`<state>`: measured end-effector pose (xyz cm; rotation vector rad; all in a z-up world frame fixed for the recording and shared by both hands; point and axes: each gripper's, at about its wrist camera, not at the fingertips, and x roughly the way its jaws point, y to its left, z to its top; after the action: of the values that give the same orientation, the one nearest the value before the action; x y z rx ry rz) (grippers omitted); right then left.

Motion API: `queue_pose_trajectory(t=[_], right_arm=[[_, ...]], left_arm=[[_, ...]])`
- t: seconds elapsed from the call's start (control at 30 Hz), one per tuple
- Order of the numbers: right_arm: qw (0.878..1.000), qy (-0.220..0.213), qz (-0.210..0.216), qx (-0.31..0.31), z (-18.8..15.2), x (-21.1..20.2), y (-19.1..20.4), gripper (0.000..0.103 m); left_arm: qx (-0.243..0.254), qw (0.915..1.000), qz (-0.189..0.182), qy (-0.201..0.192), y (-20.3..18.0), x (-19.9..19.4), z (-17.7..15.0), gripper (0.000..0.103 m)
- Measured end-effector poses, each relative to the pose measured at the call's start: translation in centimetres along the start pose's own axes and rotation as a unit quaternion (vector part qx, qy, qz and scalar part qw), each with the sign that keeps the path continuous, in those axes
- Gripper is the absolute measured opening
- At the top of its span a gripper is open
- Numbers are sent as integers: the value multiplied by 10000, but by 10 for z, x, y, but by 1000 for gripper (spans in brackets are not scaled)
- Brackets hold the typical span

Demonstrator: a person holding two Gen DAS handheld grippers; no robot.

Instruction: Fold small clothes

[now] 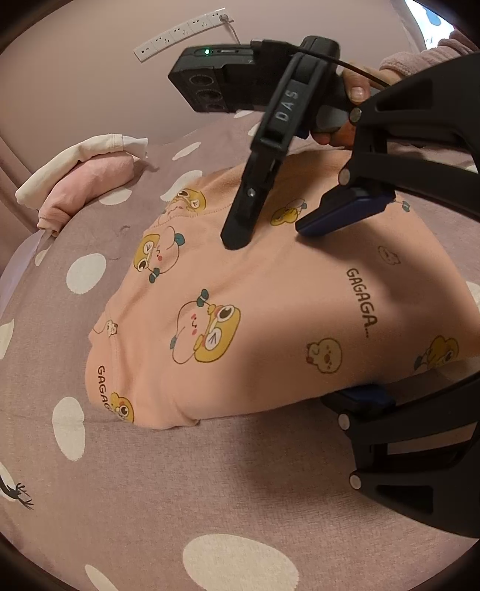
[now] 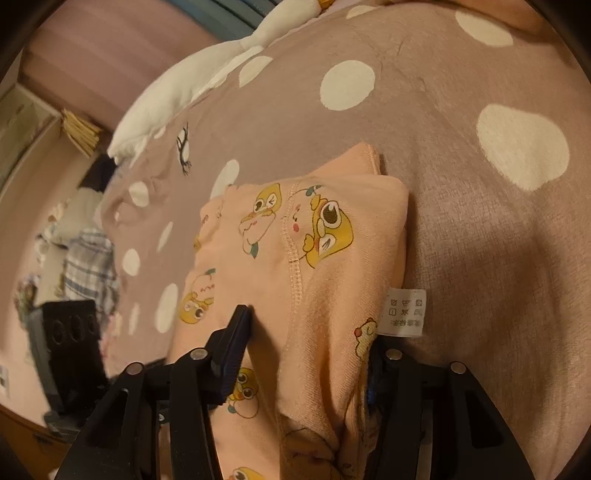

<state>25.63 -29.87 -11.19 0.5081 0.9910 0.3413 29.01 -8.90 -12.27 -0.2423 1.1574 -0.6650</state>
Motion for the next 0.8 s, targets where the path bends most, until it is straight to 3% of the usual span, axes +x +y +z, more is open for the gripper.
queue_pose_trajectory(t=[0.2, 0.3, 0.47, 0.8], right_arm=[[9955, -105, -674, -665, -5, 0, 24, 40], [9925, -188, -818, -893, -7, -3, 32, 30], [9908, -367, -801, -1026, -9, -9, 40, 25], [9867, -631, -551, -1391, -22, -28, 75, 24]], left_arm=[[62, 9998, 170, -23, -5, -1, -2, 65], [126, 9995, 280, -49, -9, -2, -2, 57], [208, 9988, 425, -151, -13, -8, -5, 35], [503, 9972, 411, -363, -34, -31, -17, 30]])
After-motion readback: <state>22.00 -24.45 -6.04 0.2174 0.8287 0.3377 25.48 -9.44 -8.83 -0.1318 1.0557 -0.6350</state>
